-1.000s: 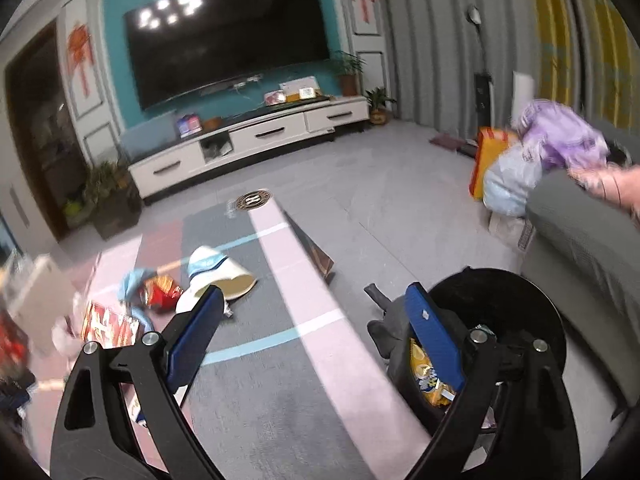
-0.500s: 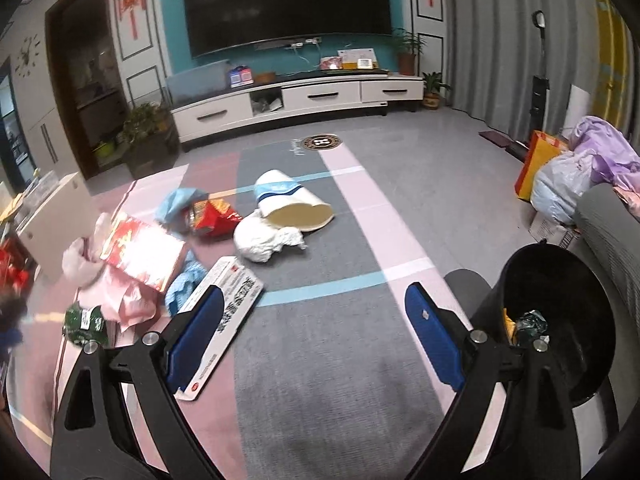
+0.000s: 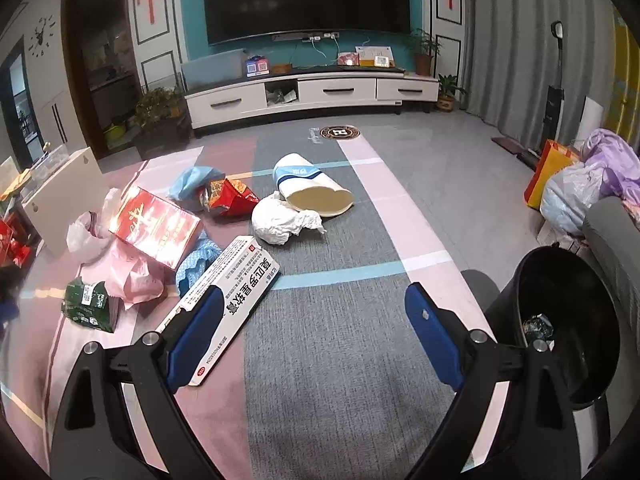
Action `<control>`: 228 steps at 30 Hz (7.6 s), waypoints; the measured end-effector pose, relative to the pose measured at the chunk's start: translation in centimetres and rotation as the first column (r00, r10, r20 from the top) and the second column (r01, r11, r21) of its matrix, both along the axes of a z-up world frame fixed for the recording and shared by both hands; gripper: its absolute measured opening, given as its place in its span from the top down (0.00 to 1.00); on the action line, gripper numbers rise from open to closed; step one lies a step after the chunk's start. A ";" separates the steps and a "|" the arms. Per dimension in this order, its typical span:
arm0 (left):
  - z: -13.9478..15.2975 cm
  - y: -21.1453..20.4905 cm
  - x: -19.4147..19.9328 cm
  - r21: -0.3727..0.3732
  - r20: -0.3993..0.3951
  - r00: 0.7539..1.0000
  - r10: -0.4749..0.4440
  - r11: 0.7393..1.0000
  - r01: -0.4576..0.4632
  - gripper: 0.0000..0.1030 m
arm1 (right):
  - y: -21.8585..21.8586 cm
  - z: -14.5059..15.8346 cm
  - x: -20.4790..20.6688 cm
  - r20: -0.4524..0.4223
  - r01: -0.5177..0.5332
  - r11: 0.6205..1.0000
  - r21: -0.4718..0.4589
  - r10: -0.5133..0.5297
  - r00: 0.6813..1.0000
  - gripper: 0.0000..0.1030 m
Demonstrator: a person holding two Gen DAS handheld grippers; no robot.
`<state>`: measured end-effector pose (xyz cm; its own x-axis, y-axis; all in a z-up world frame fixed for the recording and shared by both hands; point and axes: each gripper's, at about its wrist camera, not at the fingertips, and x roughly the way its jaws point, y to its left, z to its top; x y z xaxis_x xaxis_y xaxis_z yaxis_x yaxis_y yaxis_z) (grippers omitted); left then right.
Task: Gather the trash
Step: 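Move both open tools away from the bin back toward the table, then grasp the white medicine box with the right tool while the left tool approaches the green packet, then close the left tool on the green packet and lift it, then carry the green packet and white box to the black bin, open the right tool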
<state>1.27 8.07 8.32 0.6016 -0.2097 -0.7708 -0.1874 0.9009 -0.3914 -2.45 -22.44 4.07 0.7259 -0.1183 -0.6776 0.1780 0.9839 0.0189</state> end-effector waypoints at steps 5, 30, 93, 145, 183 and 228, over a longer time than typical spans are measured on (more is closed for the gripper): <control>-0.3 0.4 0.1 -0.020 -0.014 1.000 0.013 1.000 -0.014 0.03 | 0.0 -0.1 0.2 -0.017 -0.012 0.999 0.038 0.013 1.000 0.13; -1.1 0.3 0.9 -0.018 -0.033 0.999 -0.010 1.000 0.009 0.03 | 1.0 -2.5 1.3 -0.096 -0.054 0.997 0.047 0.059 0.994 0.13; -2.3 1.8 1.6 -0.012 -0.092 0.995 0.047 0.999 -0.049 0.04 | 8.6 -5.6 7.9 -0.353 -0.146 0.989 0.024 0.145 0.924 0.13; -6.6 -1.6 5.6 -0.003 -0.165 0.985 -0.040 0.999 0.040 0.03 | 1.5 0.5 4.5 -0.230 -0.102 0.975 0.198 0.147 0.962 0.81; 6.2 -15.0 -2.7 0.216 0.230 0.950 -0.210 0.963 0.160 0.92 | -6.0 9.2 0.8 -0.016 -0.051 0.962 0.269 0.057 0.998 0.81; -6.6 -53.1 -0.8 0.087 -0.095 0.612 -0.785 0.605 0.791 0.90 | -31.9 2.0 -6.7 -0.328 0.602 0.775 0.191 -0.527 0.784 0.80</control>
<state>0.52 -45.05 1.74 0.2101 -0.5003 -0.8400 0.6022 0.7431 -0.2920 -9.12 -54.33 6.07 0.3936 -0.2390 -0.8877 0.7345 0.6624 0.1474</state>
